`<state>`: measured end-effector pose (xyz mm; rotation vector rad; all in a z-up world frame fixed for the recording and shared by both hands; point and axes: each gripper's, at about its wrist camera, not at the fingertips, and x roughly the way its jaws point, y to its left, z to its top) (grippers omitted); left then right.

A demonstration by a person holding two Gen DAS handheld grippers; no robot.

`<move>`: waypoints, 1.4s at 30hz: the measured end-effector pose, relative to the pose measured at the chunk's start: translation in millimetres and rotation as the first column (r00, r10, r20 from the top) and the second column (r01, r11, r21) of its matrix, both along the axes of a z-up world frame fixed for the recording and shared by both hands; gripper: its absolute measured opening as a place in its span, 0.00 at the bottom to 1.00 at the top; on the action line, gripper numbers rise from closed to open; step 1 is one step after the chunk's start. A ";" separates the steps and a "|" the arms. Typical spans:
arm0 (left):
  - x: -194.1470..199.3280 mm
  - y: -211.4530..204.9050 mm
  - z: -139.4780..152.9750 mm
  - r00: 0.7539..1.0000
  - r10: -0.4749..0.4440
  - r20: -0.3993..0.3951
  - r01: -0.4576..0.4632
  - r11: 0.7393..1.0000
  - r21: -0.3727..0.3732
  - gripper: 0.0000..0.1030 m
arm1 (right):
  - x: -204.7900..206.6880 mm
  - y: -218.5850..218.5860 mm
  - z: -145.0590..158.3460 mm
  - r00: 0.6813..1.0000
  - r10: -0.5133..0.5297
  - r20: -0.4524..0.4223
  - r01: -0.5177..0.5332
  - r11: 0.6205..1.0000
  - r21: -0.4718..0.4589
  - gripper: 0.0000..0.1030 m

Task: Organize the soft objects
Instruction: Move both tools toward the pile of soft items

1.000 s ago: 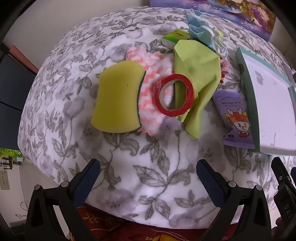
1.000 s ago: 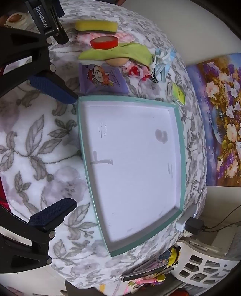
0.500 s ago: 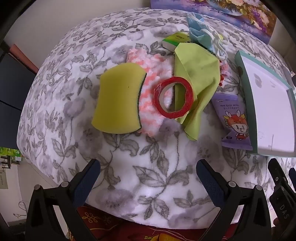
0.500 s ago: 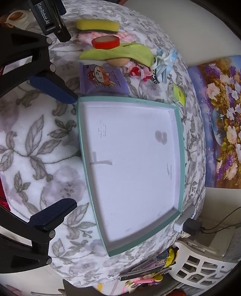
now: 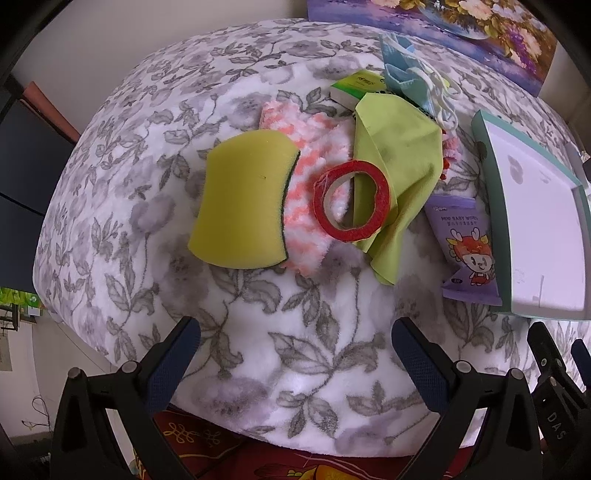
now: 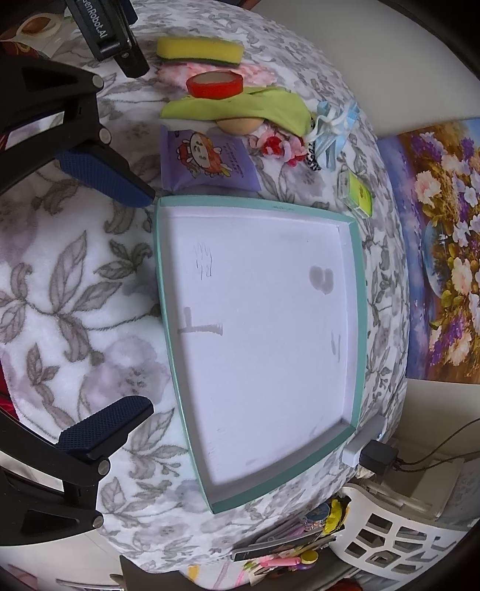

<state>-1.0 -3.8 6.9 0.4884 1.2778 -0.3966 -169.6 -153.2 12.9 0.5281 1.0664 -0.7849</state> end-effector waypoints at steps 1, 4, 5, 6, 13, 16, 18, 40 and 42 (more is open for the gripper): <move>-0.4 -1.1 -0.1 1.000 0.002 0.000 -0.002 1.000 0.001 1.00 | 0.0 0.1 -0.3 1.000 0.002 0.000 -0.002 1.000 0.000 1.00; -0.8 -1.9 -0.5 1.000 0.006 -0.001 -0.006 1.000 0.002 1.00 | 0.8 0.1 -1.0 1.000 0.006 -0.002 -0.006 1.000 0.000 1.00; -0.3 -1.0 -0.6 1.000 0.007 -0.001 -0.007 1.000 0.001 1.00 | 1.3 0.1 -1.2 1.000 0.007 -0.003 -0.007 1.000 0.001 1.00; 0.1 -0.5 -0.8 1.000 0.007 -0.001 -0.007 1.000 0.000 1.00 | 1.6 0.1 -1.3 1.000 0.007 -0.004 -0.007 1.000 0.001 1.00; -0.8 -1.7 -1.2 1.000 0.006 0.001 -0.006 1.000 0.000 1.00 | 1.8 0.6 -3.5 1.000 0.008 -0.007 -0.008 1.000 0.001 1.00; -1.2 -2.5 -0.9 1.000 0.007 0.001 -0.007 1.000 -0.002 1.00 | 2.2 1.0 -4.0 1.000 0.009 -0.009 -0.009 1.000 0.001 1.00; -0.8 -0.6 -0.9 1.000 0.007 0.002 -0.007 1.000 -0.004 1.00 | 2.6 1.0 -4.1 1.000 0.010 -0.010 -0.010 1.000 0.000 1.00; -1.1 2.1 6.9 0.999 0.040 0.031 -0.038 0.998 -0.053 1.00 | 4.1 -0.3 -5.3 1.000 0.012 -0.013 -0.012 1.000 -0.001 1.00; 0.6 3.2 6.8 0.999 0.044 0.030 -0.042 0.997 -0.057 1.00 | 4.4 -0.5 -5.2 1.000 0.012 -0.013 -0.012 1.000 -0.002 1.00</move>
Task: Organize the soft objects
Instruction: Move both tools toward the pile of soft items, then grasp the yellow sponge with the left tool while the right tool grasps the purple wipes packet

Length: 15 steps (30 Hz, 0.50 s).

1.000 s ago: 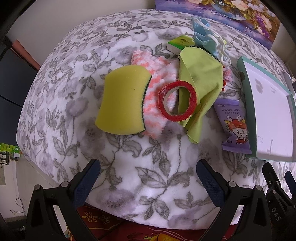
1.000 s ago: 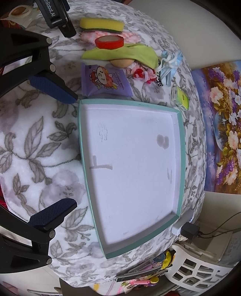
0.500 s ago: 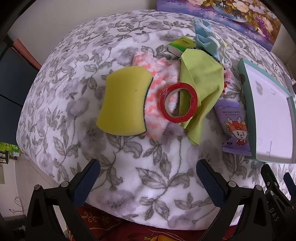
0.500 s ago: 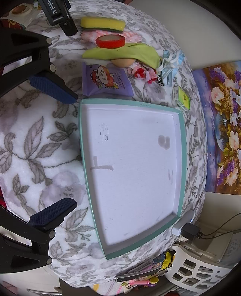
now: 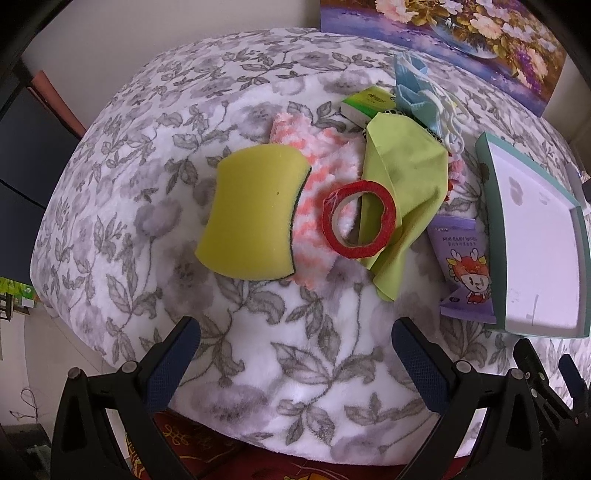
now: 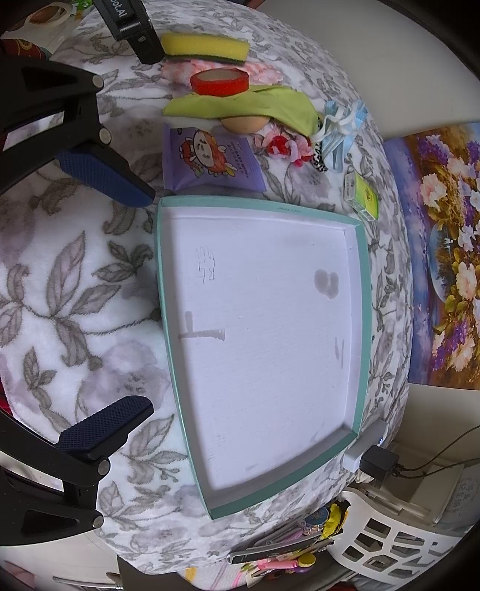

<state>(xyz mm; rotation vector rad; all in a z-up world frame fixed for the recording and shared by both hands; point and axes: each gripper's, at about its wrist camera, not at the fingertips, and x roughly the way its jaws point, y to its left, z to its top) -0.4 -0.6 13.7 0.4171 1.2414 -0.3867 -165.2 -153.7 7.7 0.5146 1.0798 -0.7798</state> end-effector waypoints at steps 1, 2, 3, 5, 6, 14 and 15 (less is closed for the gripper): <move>0.7 0.6 0.2 1.000 0.002 0.000 -0.002 1.000 -0.002 1.00 | 0.1 0.1 0.0 1.000 0.000 0.000 0.000 1.000 0.000 1.00; 0.3 0.2 0.5 1.000 0.003 0.000 -0.003 1.000 -0.004 1.00 | 0.4 0.0 0.1 1.000 0.000 0.000 0.000 1.000 0.000 1.00; 0.4 -0.1 1.1 1.000 0.004 0.001 -0.004 1.000 -0.009 1.00 | 0.5 0.0 0.3 1.000 0.000 -0.001 0.000 1.000 -0.001 1.00; 4.1 2.2 2.6 1.000 0.004 0.005 -0.004 1.000 -0.030 1.00 | 1.8 0.0 1.1 1.000 0.000 0.001 0.000 1.000 -0.004 1.00; 5.6 2.9 4.6 1.000 0.006 0.008 -0.006 0.999 -0.044 1.00 | 2.0 0.8 2.2 1.000 -0.002 0.007 0.002 1.000 -0.007 1.00; 15.1 10.5 18.2 0.998 0.049 0.037 -0.044 0.990 -0.131 1.00 | 3.4 5.2 16.9 0.996 0.012 0.084 -0.010 0.999 -0.033 1.00; 17.5 13.1 19.8 0.997 0.060 0.042 -0.053 0.988 -0.145 1.00 | 4.1 5.9 18.9 0.995 0.017 0.096 -0.013 0.999 -0.037 1.00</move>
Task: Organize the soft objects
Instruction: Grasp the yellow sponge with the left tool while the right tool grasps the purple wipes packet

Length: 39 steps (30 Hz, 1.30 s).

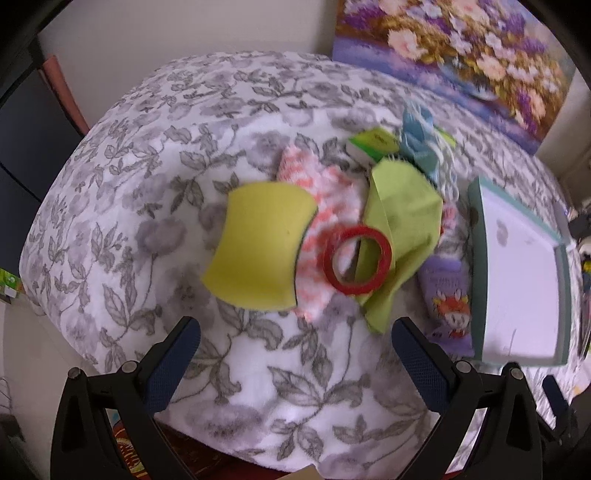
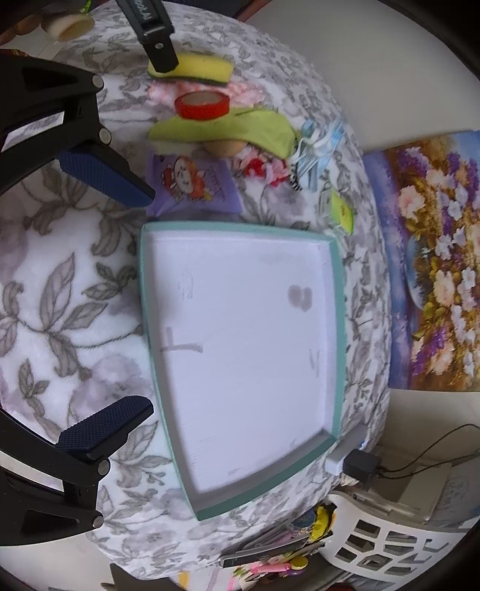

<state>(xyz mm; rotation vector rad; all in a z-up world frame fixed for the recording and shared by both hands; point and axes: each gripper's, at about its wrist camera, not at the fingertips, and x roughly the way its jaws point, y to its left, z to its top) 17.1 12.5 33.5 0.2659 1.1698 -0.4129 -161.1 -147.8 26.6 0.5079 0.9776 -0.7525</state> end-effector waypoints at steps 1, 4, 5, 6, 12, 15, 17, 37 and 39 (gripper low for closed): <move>2.1 2.0 2.1 1.000 0.011 0.006 -0.011 1.000 -0.014 1.00 | 0.8 1.1 2.4 1.000 0.005 0.014 -0.005 1.000 -0.003 1.00; 8.8 9.3 5.6 0.999 0.041 0.018 -0.040 0.998 -0.047 1.00 | 3.8 5.3 7.4 0.998 0.032 0.046 -0.032 0.999 -0.006 1.00; 10.7 11.1 5.7 0.999 0.048 0.018 -0.047 0.998 -0.049 1.00 | 5.5 6.9 8.2 0.998 0.041 0.049 -0.040 0.999 -0.010 1.00; 13.0 12.5 4.7 0.998 0.052 0.019 -0.051 0.998 -0.045 1.00 | 8.1 9.5 8.6 0.998 0.047 0.048 -0.046 0.999 -0.014 1.00; 30.7 28.5 -3.3 0.995 0.100 0.004 -0.100 0.992 -0.078 1.00 | 18.8 15.7 3.3 0.994 0.080 0.070 -0.082 0.996 0.030 1.00; 41.4 36.0 -9.3 0.992 0.124 0.000 -0.124 0.991 -0.050 1.00 | 30.4 23.1 3.0 0.989 0.126 0.079 -0.130 0.990 0.057 1.00; 47.0 38.6 -11.4 0.993 0.121 -0.008 -0.122 0.992 -0.037 1.00 | 39.8 30.7 6.0 0.986 0.153 0.063 -0.155 0.988 0.027 1.00; 82.4 15.4 -44.8 0.992 0.105 -0.074 -0.103 0.994 0.040 1.00 | 99.2 24.5 -22.6 0.967 0.252 0.038 -0.255 0.960 0.115 0.81; 84.5 12.0 -49.9 0.992 0.104 -0.075 -0.100 0.994 0.050 0.95 | 102.8 24.1 -27.3 0.966 0.257 0.023 -0.258 0.958 0.123 0.81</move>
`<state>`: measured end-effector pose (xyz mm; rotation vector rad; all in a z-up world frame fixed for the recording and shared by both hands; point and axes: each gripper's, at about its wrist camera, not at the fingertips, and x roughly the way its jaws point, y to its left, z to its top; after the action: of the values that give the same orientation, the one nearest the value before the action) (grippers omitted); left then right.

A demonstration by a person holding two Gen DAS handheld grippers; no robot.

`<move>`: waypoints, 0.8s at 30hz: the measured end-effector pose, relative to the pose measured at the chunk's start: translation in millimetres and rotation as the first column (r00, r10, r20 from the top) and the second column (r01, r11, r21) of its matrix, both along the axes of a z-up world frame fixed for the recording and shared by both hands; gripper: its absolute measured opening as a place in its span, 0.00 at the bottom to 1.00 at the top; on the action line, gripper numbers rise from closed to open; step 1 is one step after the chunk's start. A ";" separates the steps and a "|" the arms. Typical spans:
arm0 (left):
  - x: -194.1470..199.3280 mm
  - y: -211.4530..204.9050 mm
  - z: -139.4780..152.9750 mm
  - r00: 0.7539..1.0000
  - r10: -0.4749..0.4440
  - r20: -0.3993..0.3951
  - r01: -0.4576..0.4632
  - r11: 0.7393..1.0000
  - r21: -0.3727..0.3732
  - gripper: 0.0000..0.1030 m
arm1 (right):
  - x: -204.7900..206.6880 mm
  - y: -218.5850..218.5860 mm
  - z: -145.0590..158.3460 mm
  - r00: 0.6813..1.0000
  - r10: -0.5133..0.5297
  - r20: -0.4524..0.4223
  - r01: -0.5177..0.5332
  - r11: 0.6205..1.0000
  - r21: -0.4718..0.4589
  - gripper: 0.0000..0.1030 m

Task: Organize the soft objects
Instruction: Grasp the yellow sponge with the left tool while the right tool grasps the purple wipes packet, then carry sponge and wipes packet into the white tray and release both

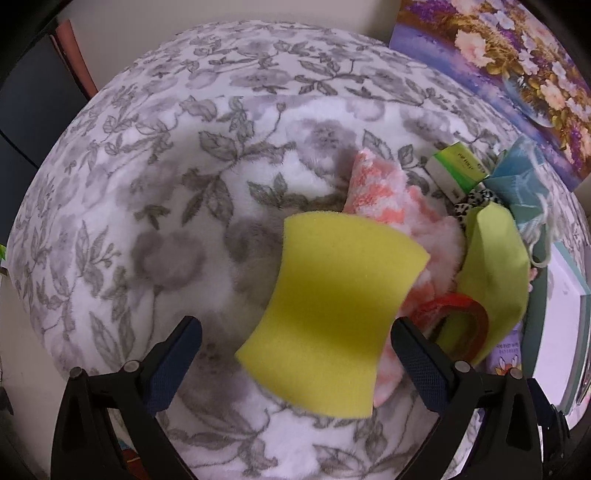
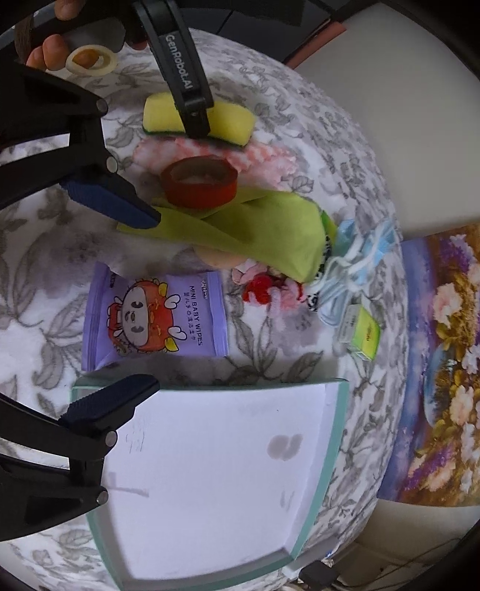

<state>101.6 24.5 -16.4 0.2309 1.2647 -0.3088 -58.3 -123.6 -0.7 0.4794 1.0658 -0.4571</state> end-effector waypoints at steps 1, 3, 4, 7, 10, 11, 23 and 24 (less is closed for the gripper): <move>0.8 -1.9 -3.0 1.000 -0.001 -0.004 0.001 1.000 0.007 0.93 | 1.8 -0.8 -4.0 1.000 0.000 -0.010 0.000 1.000 0.009 0.80; 2.1 -4.7 -7.3 1.000 -0.002 -0.014 0.002 1.000 0.008 0.86 | 4.6 -1.9 -8.1 1.000 -0.001 -0.016 0.001 1.000 0.009 0.78; 2.7 -6.1 -9.5 1.000 -0.002 -0.020 0.003 1.000 0.006 0.85 | 7.1 -0.7 -8.5 1.000 0.008 -0.020 -0.008 1.000 -0.001 0.76; 2.8 -12.6 -14.7 0.999 -0.010 -0.031 0.010 1.000 0.001 0.79 | 12.2 1.3 -11.8 0.999 0.023 -0.030 -0.023 1.000 -0.009 0.69; 1.4 -15.5 -17.4 0.999 -0.017 -0.042 0.017 1.000 -0.013 0.71 | 13.9 -1.7 -24.0 0.998 0.014 -0.058 -0.012 0.999 0.031 0.58; -0.2 -15.9 -17.4 0.999 -0.021 -0.038 0.021 1.000 -0.011 0.70 | 13.0 -2.0 -25.0 0.998 0.009 -0.055 -0.008 1.000 0.018 0.54; -4.6 -21.0 3.2 1.000 -0.014 0.023 0.013 0.999 0.030 0.66 | 6.2 -4.5 -23.7 1.000 -0.007 -0.029 0.008 0.999 0.037 0.51; -5.4 -21.3 5.4 1.000 -0.009 0.030 0.008 0.999 0.033 0.66 | 4.1 -5.7 -22.5 1.000 -0.011 -0.023 0.012 0.999 0.043 0.50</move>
<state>96.2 3.1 -11.0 0.2684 1.2401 -0.2906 -54.2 -129.3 -23.1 0.5198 1.0969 -0.4511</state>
